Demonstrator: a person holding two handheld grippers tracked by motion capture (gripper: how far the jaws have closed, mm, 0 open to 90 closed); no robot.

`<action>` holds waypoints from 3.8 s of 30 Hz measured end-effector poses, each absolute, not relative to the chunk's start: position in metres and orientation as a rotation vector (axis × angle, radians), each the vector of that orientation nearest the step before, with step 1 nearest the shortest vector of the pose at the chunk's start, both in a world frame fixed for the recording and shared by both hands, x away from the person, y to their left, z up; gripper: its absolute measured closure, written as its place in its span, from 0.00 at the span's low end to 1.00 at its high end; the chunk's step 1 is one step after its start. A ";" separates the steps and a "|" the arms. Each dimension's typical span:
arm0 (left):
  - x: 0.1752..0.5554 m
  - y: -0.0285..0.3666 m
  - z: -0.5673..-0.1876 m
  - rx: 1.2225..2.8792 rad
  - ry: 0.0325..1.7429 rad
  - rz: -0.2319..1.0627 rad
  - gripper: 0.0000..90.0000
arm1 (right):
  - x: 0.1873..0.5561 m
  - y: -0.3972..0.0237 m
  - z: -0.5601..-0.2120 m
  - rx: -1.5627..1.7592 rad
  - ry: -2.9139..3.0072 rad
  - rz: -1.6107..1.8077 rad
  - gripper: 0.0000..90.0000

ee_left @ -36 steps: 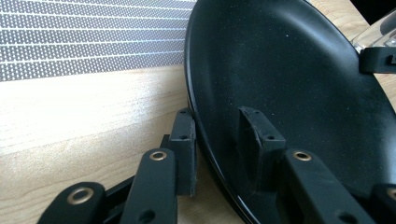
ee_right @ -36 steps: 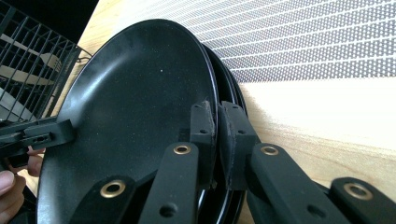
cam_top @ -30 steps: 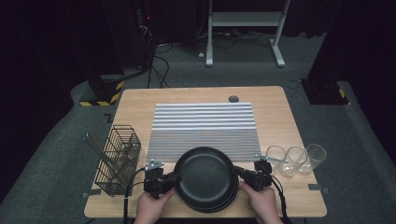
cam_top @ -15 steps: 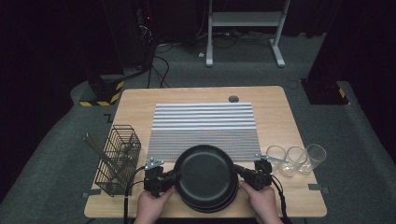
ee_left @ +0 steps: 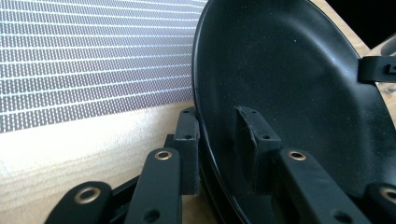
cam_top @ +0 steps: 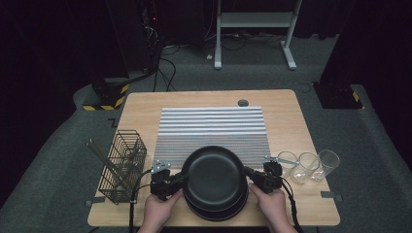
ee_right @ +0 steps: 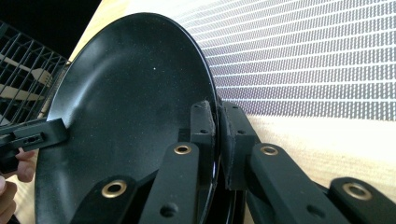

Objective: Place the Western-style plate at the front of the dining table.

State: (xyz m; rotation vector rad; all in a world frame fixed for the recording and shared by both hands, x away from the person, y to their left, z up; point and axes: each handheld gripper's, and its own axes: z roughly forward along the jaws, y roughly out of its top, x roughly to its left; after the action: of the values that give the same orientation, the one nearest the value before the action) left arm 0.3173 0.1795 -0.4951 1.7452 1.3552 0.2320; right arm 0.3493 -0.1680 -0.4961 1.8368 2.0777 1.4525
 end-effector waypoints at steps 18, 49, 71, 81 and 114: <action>0.335 0.179 -0.499 1.708 1.349 0.248 0.79 | 0.366 -0.165 -0.491 1.810 2.053 1.421 0.94; 0.338 0.178 -0.506 1.672 1.353 0.262 0.78 | 0.369 -0.166 -0.496 1.804 2.037 1.452 0.91; 0.338 0.178 -0.507 1.670 1.344 0.265 0.78 | 0.374 -0.158 -0.508 1.785 2.130 1.496 0.76; 0.337 0.179 -0.505 1.694 1.340 0.275 0.77 | 0.373 -0.159 -0.513 1.737 2.138 1.511 0.81; 0.338 0.176 -0.509 1.670 1.310 0.214 0.72 | 0.370 -0.161 -0.513 1.731 2.102 1.536 0.83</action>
State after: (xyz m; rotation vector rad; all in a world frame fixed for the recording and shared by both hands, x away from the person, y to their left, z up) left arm 0.3384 0.1760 -0.5090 1.6696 1.3099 0.2139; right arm 0.3698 -0.1610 -0.5131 1.7314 2.1022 1.5365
